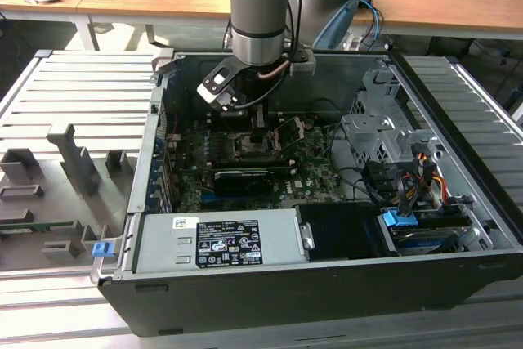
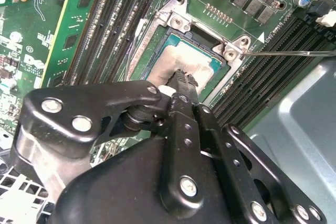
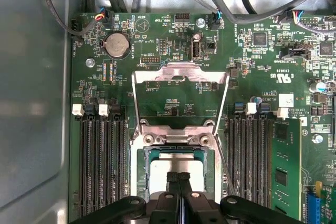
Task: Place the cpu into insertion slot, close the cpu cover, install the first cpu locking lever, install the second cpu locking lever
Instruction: 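Place the cpu into insertion slot, then close the cpu cover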
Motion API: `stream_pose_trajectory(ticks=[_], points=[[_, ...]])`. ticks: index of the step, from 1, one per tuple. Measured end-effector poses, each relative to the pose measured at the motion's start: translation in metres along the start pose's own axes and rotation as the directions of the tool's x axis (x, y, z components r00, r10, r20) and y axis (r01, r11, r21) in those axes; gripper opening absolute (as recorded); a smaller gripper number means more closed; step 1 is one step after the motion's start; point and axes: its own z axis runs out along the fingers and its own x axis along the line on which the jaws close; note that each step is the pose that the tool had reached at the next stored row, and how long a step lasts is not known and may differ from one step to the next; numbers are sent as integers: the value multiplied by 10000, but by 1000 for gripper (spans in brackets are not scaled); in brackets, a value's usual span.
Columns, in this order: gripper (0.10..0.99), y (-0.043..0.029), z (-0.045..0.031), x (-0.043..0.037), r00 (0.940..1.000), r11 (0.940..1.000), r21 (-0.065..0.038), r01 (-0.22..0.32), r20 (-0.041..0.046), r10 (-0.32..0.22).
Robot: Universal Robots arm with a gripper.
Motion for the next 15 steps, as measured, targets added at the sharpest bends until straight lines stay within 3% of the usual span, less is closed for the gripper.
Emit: stream_pose_trajectory(ticks=[15], points=[[106,0,-7,0,10000,10000,0,0,0,0]])
